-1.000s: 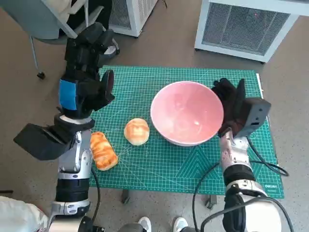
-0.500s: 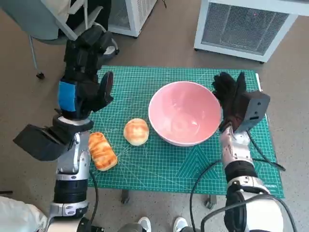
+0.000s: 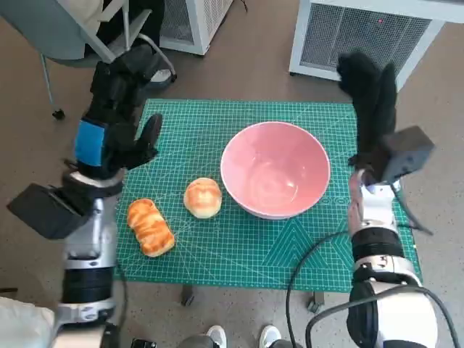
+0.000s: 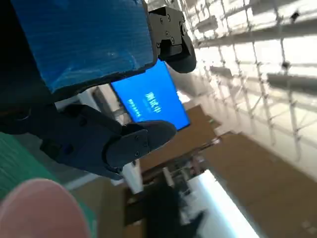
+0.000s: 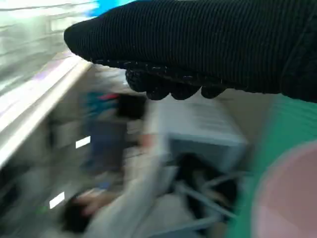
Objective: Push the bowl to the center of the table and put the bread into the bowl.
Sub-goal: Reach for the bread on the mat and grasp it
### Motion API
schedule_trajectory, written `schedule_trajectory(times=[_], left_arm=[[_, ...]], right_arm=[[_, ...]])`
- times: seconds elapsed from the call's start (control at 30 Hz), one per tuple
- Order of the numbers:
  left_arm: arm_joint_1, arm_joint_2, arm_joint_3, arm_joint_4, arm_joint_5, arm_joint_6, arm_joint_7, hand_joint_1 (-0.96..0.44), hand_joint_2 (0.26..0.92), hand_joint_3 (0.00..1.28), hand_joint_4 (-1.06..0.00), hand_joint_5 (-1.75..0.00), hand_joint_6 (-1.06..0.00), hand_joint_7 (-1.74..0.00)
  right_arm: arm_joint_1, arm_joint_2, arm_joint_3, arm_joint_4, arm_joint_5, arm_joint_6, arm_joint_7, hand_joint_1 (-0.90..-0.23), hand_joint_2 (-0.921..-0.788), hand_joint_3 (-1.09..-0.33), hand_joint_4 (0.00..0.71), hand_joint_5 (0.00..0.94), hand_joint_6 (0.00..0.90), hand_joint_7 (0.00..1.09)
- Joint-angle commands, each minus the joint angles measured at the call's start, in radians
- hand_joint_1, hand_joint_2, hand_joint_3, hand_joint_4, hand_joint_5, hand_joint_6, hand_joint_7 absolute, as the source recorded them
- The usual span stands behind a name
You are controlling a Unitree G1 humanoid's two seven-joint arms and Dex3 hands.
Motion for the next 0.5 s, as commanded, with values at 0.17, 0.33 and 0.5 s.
schedule_trajectory(times=[0.17, 0.33, 0.5], left_arm=[[-0.044, 0.205, -0.046, 0.026, 0.123, -0.056, -0.133, -0.29, 0.737, 0.58, -0.01, -0.65, 0.00, -0.85], [-0.073, 0.301, -0.083, 0.082, 0.142, -0.097, -0.250, -0.22, 0.743, 0.45, -0.08, -0.55, -0.01, -0.83], [-0.080, 0.371, -0.117, 0.114, 0.169, -0.147, -0.334, -0.20, 0.808, 0.21, -0.22, -0.30, -0.12, -0.65]], right_arm=[[0.114, 0.045, 0.074, -0.280, 0.090, -0.091, 0.148, -0.591, -0.921, -0.739, 0.316, 0.025, 0.079, 0.63], [0.156, 0.041, 0.112, -0.409, 0.121, -0.082, 0.201, -0.588, -0.921, -0.723, 0.320, 0.024, 0.089, 0.64], [0.201, 0.028, 0.133, -0.525, 0.114, -0.046, 0.202, -0.591, -0.921, -0.717, 0.318, 0.021, 0.079, 0.63]])
